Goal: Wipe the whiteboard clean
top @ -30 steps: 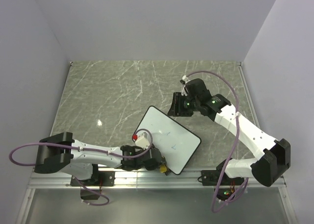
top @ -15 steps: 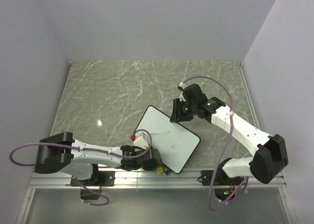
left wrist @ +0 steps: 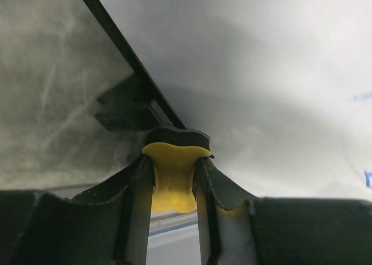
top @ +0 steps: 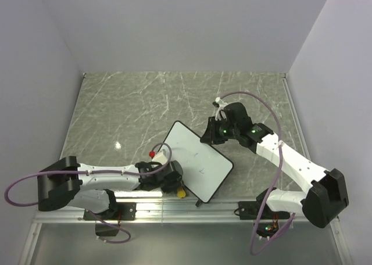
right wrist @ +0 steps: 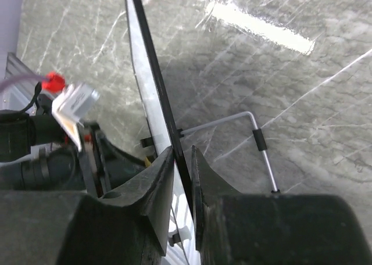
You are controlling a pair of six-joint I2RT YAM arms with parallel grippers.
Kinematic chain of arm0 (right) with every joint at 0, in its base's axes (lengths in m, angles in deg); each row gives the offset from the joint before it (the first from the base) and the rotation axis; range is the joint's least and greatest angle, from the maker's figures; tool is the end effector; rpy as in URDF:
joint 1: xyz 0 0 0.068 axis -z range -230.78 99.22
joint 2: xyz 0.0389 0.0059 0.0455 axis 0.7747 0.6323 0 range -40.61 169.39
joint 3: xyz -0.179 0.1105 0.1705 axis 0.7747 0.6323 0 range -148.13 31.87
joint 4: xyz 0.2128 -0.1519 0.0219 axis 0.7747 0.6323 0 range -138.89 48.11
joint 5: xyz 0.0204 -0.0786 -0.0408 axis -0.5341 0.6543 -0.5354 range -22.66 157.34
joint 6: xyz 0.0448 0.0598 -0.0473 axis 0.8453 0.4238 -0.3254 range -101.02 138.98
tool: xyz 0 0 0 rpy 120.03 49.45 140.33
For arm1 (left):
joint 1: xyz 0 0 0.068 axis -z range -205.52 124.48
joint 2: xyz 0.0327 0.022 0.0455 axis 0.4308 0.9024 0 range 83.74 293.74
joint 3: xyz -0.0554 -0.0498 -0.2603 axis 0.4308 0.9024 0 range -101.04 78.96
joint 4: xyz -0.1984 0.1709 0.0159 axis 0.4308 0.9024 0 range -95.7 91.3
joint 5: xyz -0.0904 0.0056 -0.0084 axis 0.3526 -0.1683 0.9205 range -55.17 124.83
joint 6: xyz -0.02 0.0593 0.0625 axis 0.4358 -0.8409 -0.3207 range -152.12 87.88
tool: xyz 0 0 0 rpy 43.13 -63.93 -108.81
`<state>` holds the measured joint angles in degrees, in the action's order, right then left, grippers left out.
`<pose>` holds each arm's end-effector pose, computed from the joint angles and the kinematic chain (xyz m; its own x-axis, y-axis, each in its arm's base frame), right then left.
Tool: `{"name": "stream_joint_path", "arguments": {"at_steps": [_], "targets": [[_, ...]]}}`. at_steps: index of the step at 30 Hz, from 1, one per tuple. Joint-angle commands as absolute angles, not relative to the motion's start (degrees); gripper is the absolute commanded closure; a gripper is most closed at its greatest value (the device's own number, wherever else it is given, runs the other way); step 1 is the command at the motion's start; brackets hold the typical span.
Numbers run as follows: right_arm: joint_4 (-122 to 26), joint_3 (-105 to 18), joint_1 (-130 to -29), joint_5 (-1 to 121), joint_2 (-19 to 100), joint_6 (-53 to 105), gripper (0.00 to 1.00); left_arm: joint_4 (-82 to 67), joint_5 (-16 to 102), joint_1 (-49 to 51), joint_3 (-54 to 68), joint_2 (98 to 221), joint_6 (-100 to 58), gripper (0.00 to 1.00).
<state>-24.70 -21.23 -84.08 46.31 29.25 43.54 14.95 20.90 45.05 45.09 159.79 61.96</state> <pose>0.2302 0.1849 0.2493 -0.8053 -0.0649 -0.5893 -0.4445 0.7238 0.5277 0.1004 -0.2277 0.1132 -0.8554 -0.4852 -0.1811 -0.3578 0.8065 -0.4707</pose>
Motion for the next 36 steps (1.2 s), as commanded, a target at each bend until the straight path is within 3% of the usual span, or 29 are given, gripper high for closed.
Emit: {"name": "stream_joint_path", "arguments": {"at_steps": [1,10,16,22,30,36], "targets": [[-18.5,-17.9,-85.0,41.9,26.9,44.1,1.00,21.1,8.7,36.0,48.9,166.5,52.7,1.00],[-17.2,-15.5,-85.0,45.7,24.0,46.7,1.00,16.3,10.5,26.1,34.6,182.2,34.4,1.00],[-17.5,-12.7,-85.1,47.2,21.0,49.0,1.00,19.3,11.5,19.6,17.2,190.2,22.7,1.00],[-20.1,-10.5,-85.1,49.1,20.2,53.0,1.00,23.8,11.6,21.9,6.9,190.5,22.3,1.00],[-21.9,-12.4,-85.0,49.9,23.2,55.7,1.00,24.8,10.7,31.2,9.4,181.7,35.4,1.00],[-20.0,-17.4,-85.0,52.0,26.2,54.4,1.00,29.5,7.7,35.0,20.2,171.8,41.6,1.00]]}}
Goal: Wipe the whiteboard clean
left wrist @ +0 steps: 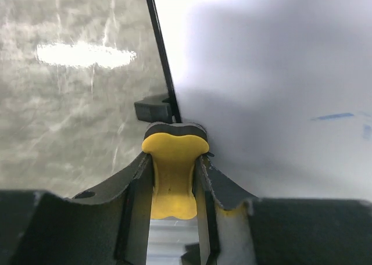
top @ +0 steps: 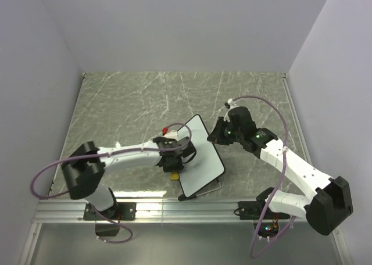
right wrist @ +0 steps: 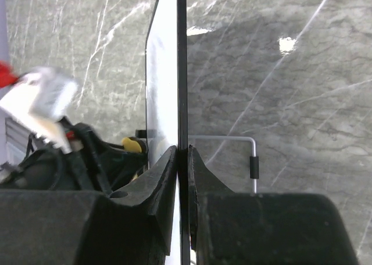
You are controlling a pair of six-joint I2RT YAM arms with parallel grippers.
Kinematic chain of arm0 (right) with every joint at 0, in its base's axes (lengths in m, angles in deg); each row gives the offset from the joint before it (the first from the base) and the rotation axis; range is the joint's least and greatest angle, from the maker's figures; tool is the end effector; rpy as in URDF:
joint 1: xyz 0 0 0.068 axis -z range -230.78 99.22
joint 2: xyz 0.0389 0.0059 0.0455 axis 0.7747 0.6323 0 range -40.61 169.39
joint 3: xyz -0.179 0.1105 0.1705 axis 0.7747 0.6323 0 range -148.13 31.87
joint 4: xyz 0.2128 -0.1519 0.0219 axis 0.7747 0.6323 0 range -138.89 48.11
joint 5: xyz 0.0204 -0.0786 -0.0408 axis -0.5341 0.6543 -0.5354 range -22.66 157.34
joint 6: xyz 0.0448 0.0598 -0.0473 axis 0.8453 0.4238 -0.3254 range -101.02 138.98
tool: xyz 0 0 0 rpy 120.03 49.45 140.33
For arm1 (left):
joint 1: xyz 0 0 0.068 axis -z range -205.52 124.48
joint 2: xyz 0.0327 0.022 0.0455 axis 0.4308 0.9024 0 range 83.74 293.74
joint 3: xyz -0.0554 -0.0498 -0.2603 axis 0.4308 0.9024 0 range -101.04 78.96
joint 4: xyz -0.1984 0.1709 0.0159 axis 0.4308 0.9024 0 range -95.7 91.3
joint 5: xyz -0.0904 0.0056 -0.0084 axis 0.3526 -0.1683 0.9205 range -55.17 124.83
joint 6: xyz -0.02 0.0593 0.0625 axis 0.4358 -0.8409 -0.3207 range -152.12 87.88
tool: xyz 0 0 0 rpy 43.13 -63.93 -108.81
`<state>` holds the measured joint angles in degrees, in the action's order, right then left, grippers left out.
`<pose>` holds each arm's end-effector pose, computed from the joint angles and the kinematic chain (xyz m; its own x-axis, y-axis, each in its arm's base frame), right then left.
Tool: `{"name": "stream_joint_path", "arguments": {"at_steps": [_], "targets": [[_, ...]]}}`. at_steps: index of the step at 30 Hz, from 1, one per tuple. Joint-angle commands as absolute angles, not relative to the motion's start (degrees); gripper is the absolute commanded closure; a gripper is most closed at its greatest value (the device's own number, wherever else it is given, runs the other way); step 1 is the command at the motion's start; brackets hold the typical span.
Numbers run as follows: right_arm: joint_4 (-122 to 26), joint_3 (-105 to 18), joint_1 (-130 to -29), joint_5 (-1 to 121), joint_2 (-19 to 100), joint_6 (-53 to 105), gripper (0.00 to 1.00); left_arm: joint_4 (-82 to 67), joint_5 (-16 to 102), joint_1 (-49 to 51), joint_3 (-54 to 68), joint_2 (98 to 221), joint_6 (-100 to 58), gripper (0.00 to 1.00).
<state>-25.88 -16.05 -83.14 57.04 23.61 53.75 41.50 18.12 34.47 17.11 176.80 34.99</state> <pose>0.2258 0.1596 0.2420 -0.8065 0.1531 -0.5711 -0.2235 0.8153 0.5342 0.1724 -0.2532 0.1525 -0.9280 -0.1575 -0.3376 -0.1401 0.9873 -0.0755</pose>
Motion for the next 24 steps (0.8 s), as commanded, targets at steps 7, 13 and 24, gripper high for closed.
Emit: {"name": "stream_joint_path", "arguments": {"at_steps": [7,13,24], "targets": [[-19.0,-19.8,-84.9,53.0,26.4,54.0,1.00,23.9,6.4,35.4,34.6,153.7,45.7,1.00],[-17.8,-18.7,-85.0,53.7,25.4,53.3,1.00,6.6,7.8,35.0,38.2,147.1,39.1,1.00],[-16.5,-17.9,-85.0,53.9,21.3,53.4,1.00,-13.6,24.4,29.9,30.3,164.5,31.6,1.00]]}}
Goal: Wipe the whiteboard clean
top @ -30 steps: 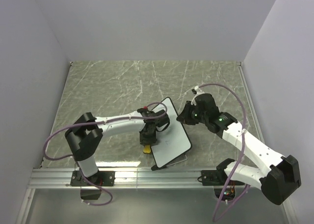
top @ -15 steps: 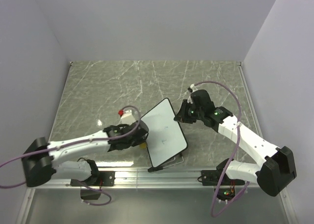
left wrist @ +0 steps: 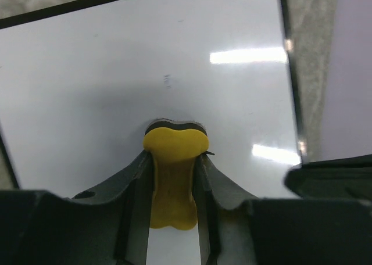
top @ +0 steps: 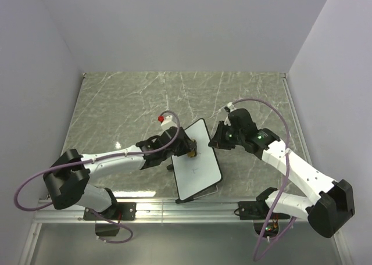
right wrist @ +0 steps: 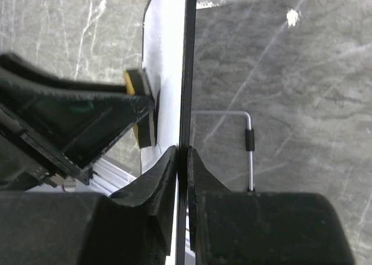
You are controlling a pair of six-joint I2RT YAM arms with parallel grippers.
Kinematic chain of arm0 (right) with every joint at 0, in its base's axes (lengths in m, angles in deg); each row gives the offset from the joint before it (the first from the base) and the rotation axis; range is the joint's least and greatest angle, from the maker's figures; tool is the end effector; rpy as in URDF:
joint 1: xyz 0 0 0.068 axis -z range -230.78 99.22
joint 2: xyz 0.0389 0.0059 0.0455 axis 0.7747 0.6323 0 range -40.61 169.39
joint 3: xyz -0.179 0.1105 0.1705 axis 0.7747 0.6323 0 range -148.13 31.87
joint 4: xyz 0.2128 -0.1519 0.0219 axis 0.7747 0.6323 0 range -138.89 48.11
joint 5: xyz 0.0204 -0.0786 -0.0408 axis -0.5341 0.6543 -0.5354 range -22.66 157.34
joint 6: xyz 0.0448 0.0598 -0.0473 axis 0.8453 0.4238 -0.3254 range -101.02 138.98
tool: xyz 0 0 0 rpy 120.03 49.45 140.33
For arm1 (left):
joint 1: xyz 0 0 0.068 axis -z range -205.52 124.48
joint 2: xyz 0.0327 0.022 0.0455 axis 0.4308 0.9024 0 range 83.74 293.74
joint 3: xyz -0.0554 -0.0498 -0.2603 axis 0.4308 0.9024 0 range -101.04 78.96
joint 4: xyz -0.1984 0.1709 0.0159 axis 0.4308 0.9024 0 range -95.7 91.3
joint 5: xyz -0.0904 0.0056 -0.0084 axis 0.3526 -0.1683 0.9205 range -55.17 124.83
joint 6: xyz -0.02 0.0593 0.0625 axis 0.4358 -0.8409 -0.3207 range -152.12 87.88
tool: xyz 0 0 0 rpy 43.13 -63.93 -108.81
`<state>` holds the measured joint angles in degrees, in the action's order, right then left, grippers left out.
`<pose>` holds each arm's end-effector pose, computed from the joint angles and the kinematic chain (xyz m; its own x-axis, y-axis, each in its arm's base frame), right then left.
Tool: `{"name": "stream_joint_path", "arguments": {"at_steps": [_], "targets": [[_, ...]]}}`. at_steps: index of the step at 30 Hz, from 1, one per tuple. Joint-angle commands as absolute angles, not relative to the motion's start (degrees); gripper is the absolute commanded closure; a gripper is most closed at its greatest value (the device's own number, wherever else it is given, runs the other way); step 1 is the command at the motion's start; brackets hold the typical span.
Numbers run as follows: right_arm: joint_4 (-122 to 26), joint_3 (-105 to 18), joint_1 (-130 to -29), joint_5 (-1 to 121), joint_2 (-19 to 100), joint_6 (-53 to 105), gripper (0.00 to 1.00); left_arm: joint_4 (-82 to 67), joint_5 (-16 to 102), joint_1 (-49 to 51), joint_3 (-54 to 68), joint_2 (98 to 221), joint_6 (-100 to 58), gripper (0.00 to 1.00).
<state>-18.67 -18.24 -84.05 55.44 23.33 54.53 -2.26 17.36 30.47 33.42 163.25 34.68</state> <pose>0.2141 0.1598 0.2433 -0.8571 0.1180 -0.5015 -0.1996 0.8213 0.5344 0.2032 -0.2589 0.1928 -0.7380 -0.4737 -0.4805 -0.0534 0.7509 -0.6582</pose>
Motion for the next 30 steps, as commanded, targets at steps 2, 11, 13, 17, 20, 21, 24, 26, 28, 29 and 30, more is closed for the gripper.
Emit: {"name": "stream_joint_path", "arguments": {"at_steps": [2,11,13,17,20,21,24,26,28,29,30], "targets": [[-16.4,-17.2,-85.0,53.8,20.2,53.6,1.00,-17.7,29.0,29.4,29.7,165.4,31.2,1.00],[-16.5,-16.4,-85.0,54.3,19.1,54.4,1.00,-18.7,39.6,30.6,24.4,168.6,31.2,1.00],[-16.5,-17.0,-84.9,54.6,19.4,54.3,1.00,-17.7,37.9,31.9,26.3,167.1,32.3,1.00],[-16.5,-18.0,-85.0,55.0,20.3,54.1,1.00,-13.2,35.0,33.0,31.5,165.2,34.1,1.00],[-16.5,-18.6,-85.0,55.0,20.8,53.9,1.00,-11.9,31.1,33.0,37.5,163.6,35.9,1.00],[-16.5,-18.7,-85.1,55.0,20.8,53.8,1.00,-12.0,30.1,32.8,40.5,162.8,36.7,1.00],[-16.4,-18.8,-84.9,55.0,21.2,53.5,1.00,-12.2,29.2,31.4,45.1,162.5,37.7,1.00],[-16.3,-18.8,-85.0,54.9,21.3,53.4,1.00,-12.0,28.9,30.4,46.6,163.0,38.0,1.00],[-16.4,-18.8,-85.0,54.7,21.3,53.4,1.00,-11.3,29.2,28.3,47.4,164.6,37.8,1.00],[-16.5,-18.8,-85.0,54.6,21.3,53.4,1.00,-11.1,29.7,27.2,47.3,165.3,37.6,1.00],[-16.5,-18.7,-85.1,54.6,21.3,53.4,1.00,-10.5,29.7,26.8,46.4,166.7,36.6,1.00]]}}
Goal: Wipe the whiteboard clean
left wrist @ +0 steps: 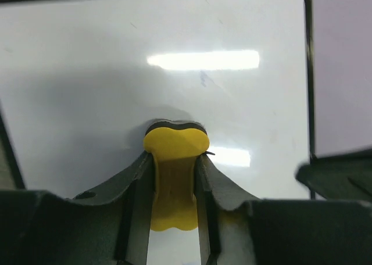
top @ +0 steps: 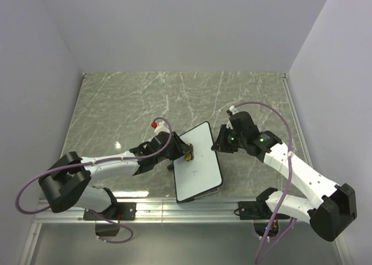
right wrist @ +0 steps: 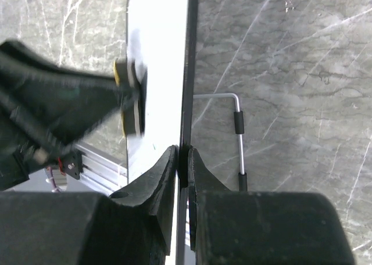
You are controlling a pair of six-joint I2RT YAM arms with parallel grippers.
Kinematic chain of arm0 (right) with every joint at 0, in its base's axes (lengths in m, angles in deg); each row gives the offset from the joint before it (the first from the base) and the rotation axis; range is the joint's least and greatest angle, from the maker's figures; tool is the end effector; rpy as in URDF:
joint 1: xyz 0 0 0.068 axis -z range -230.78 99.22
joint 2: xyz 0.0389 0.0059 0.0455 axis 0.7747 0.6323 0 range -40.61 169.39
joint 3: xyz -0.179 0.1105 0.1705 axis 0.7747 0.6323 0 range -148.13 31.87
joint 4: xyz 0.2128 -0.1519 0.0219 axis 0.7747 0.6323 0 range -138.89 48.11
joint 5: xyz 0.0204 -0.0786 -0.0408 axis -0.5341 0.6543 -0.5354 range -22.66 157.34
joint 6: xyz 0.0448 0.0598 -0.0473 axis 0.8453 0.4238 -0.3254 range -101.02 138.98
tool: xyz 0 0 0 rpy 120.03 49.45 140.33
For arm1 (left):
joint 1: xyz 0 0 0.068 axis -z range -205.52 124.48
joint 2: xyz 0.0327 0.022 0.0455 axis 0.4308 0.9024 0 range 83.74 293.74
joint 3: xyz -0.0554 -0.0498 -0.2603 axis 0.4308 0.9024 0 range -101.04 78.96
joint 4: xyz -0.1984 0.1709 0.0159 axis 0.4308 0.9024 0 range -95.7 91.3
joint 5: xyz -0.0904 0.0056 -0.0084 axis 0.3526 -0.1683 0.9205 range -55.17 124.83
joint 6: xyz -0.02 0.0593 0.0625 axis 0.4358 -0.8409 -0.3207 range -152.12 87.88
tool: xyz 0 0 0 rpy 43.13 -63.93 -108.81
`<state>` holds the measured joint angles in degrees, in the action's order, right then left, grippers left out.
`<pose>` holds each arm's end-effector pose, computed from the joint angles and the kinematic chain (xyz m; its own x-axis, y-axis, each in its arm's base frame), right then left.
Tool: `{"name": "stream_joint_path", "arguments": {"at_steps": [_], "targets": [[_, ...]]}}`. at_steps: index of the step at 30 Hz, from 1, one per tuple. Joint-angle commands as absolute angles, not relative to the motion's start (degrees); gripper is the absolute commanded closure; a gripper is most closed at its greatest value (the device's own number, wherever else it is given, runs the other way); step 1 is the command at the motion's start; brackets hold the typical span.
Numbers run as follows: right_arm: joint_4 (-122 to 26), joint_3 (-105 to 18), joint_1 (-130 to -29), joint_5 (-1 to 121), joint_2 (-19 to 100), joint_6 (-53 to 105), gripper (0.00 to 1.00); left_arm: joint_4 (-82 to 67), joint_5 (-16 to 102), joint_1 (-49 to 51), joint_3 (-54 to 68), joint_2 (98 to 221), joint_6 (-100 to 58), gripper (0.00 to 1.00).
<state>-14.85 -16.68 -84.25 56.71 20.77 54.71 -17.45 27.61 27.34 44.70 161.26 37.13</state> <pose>0.2015 0.1505 0.2369 -0.8721 0.1114 -0.4765 -0.1700 0.8442 0.5084 0.1970 -0.2438 0.1649 -0.7908 -0.4924 -0.3635 -0.0379 0.6321 -0.7740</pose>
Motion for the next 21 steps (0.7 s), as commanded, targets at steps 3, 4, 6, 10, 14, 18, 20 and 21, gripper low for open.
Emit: {"name": "stream_joint_path", "arguments": {"at_steps": [3,4,6,10,14,18,20,21], "targets": [[-16.2,-18.8,-85.0,54.9,21.1,53.3,1.00,-8.2,30.5,25.2,44.2,170.4,34.7,1.00],[-16.2,-18.8,-85.1,55.0,21.0,53.3,1.00,-7.9,31.3,24.8,43.7,171.4,34.2,1.00],[-16.0,-18.8,-85.0,55.2,20.8,53.3,1.00,-6.8,33.1,24.6,40.9,174.3,31.9,1.00],[-16.3,-18.8,-85.0,55.5,20.6,53.6,1.00,-3.2,34.3,28.1,34.4,175.3,28.2,1.00],[-17.0,-18.6,-85.0,55.4,20.8,54.2,1.00,-0.7,36.7,33.8,26.2,175.4,26.8,1.00],[-17.2,-19.5,-85.0,56.1,21.9,54.4,1.00,3.2,35.6,39.3,21.0,175.0,27.8,1.00],[-17.1,-20.4,-85.0,56.4,22.3,54.3,1.00,4.0,35.0,41.7,20.7,173.9,29.3,1.00],[-17.2,-20.9,-84.9,56.5,22.8,54.3,1.00,4.1,35.0,42.4,21.0,173.4,30.2,1.00]]}}
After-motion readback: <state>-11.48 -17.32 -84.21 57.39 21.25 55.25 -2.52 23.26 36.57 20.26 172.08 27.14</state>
